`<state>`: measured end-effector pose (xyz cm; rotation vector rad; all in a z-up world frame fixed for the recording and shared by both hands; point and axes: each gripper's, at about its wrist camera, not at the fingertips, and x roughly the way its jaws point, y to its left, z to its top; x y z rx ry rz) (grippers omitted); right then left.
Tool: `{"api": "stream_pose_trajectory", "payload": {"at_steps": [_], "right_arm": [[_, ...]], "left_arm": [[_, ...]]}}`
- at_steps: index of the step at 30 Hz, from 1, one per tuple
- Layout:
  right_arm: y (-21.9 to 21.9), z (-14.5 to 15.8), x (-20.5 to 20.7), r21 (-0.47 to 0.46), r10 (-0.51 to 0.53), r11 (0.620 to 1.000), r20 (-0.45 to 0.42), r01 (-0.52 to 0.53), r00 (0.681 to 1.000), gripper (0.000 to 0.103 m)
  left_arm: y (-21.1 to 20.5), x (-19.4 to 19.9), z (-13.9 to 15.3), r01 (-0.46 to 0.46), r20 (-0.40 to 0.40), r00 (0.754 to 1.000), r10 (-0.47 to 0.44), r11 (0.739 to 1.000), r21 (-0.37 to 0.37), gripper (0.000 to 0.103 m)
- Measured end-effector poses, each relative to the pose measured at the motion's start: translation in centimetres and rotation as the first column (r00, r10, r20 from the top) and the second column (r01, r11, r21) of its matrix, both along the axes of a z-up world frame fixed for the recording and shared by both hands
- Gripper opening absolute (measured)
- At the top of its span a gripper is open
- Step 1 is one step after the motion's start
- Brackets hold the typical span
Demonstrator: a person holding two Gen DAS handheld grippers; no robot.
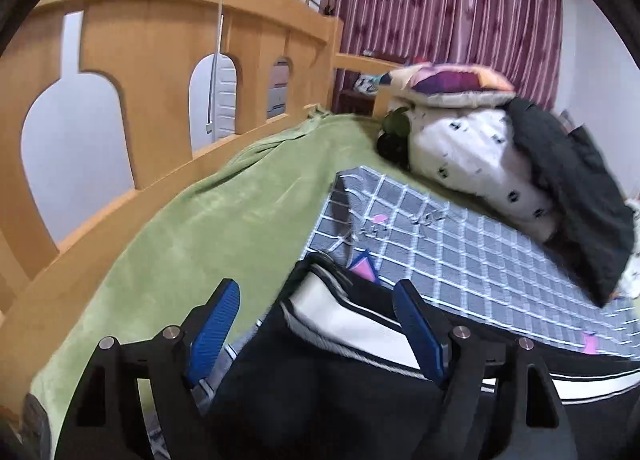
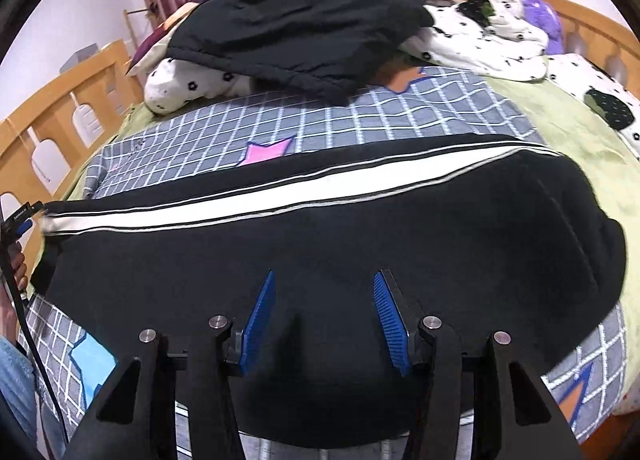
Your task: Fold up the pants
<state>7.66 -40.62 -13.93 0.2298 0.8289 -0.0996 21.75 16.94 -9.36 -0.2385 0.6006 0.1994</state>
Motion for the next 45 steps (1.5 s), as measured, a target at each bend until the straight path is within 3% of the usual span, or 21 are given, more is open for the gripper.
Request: {"api": "stream_pose_trajectory", "payload": {"at_steps": [3, 5, 8, 12, 17, 20, 22, 23, 25, 26, 27, 29, 30, 31, 32, 33, 35, 38, 40, 43, 45], "right_arm": [[0.6, -0.8, -0.5, 0.037, 0.01, 0.999, 0.005, -0.01, 1.0, 0.05], [1.1, -1.7, -1.1, 0.066, 0.018, 0.998, -0.004, -0.018, 1.0, 0.05], [1.7, -2.8, -2.4, 0.076, 0.015, 0.997, -0.009, -0.014, 1.0, 0.05], [1.5, -3.3, -4.7, 0.067, -0.013, 0.998, -0.001, 0.013, 1.0, 0.05], [-0.7, -3.2, -7.4, 0.072, -0.07, 0.995, 0.014, 0.069, 0.997, 0.056], [-3.1, -3.9, -8.5, 0.081, -0.149, 0.986, 0.017, 0.147, 0.989, 0.058], [-4.7, -4.6, -8.7, 0.111, -0.195, 0.975, 0.01, 0.193, 0.981, 0.058], [-5.6, -5.2, -8.6, 0.126, -0.23, 0.965, -0.004, 0.229, 0.973, 0.059], [-6.9, -6.1, -8.1, 0.171, -0.256, 0.952, -0.02, 0.255, 0.967, 0.059], [-7.4, -6.4, -7.9, 0.197, -0.264, 0.944, -0.023, 0.263, 0.964, 0.059], [-7.9, -6.6, -7.6, 0.217, -0.271, 0.938, -0.02, 0.269, 0.962, 0.059], [-8.6, -6.6, -6.9, 0.232, -0.283, 0.933, -0.006, 0.276, 0.959, 0.059], [-8.8, -6.4, -6.5, 0.227, -0.286, 0.933, 0.0, 0.279, 0.958, 0.059], [-9.0, -6.1, -6.2, 0.216, -0.289, 0.935, 0.009, 0.281, 0.957, 0.058], [-9.1, -5.9, -5.9, 0.21, -0.29, 0.937, 0.013, 0.28, 0.957, 0.057], [-9.3, -5.6, -5.6, 0.208, -0.286, 0.938, 0.016, 0.277, 0.958, 0.057], [-9.5, -5.6, -5.2, 0.212, -0.282, 0.938, 0.007, 0.274, 0.96, 0.058], [-9.1, -5.9, -4.9, 0.166, -0.264, 0.951, -0.005, 0.261, 0.965, 0.058], [-8.8, -5.8, -5.3, 0.141, -0.26, 0.956, -0.006, 0.258, 0.966, 0.058], [-8.3, -4.7, -6.6, 0.081, -0.264, 0.961, -0.012, 0.264, 0.965, 0.058], [-8.0, -3.7, -7.7, 0.021, -0.259, 0.966, -0.008, 0.259, 0.966, 0.058]], "left_arm": [[-0.3, -2.1, -0.8, 0.083, -0.05, 0.995, -0.086, 0.995, -0.061, 0.078], [-1.0, -5.1, -2.6, 0.163, -0.086, 0.98, -0.181, 0.969, -0.185, 0.078], [-1.6, -10.2, -5.3, 0.227, -0.032, 0.964, -0.263, 0.882, -0.414, 0.078], [-3.8, -13.8, -9.7, 0.247, -0.023, 0.943, -0.332, 0.744, -0.621, 0.078], [-4.1, -12.2, -11.3, 0.185, -0.012, 0.965, -0.261, 0.715, -0.674, 0.078], [-2.8, -10.3, -12.2, 0.105, -0.021, 0.984, -0.177, 0.67, -0.735, 0.078], [-2.4, -8.6, -12.1, 0.07, -0.046, 0.988, -0.144, 0.704, -0.707, 0.076], [-2.3, -7.7, -11.8, 0.049, -0.061, 0.991, -0.12, 0.742, -0.669, 0.073], [-1.9, -6.3, -11.7, -0.001, -0.105, 0.992, -0.074, 0.814, -0.58, 0.045], [-1.3, -5.6, -11.8, -0.016, -0.113, 0.992, -0.055, 0.836, -0.549, 0.038], [-0.4, -4.6, -11.9, -0.038, -0.125, 0.992, -0.033, 0.85, -0.526, 0.023], [1.7, -3.7, -11.9, -0.028, -0.123, 0.991, -0.048, 0.836, -0.549, 0.018], [2.9, -3.9, -11.0, -0.013, -0.079, 0.996, -0.038, 0.827, -0.561, 0.015], [3.4, -4.5, -9.7, -0.008, -0.036, 0.999, -0.013, 0.849, -0.528, 0.013], [3.3, -5.1, -7.8, 0.0, 0.013, 1.0, 0.006, 0.906, -0.424, 0.012], [3.2, -5.5, -7.0, 0.023, 0.033, 0.999, -0.012, 0.932, -0.361, 0.012], [3.3, -5.4, -7.6, -0.001, -0.015, 1.0, -0.006, 0.926, -0.377, 0.013], [3.7, -5.2, -10.7, -0.059, -0.157, 0.988, -0.004, 0.917, -0.394, 0.015], [4.3, -6.3, -11.1, -0.063, -0.148, 0.989, -0.001, 0.904, -0.423, 0.021], [4.5, -7.7, -9.8, -0.132, -0.171, 0.982, 0.074, 0.924, -0.359, 0.037], [4.0, -8.2, -9.1, -0.124, -0.203, 0.977, 0.06, 0.941, -0.315, 0.037]]}}
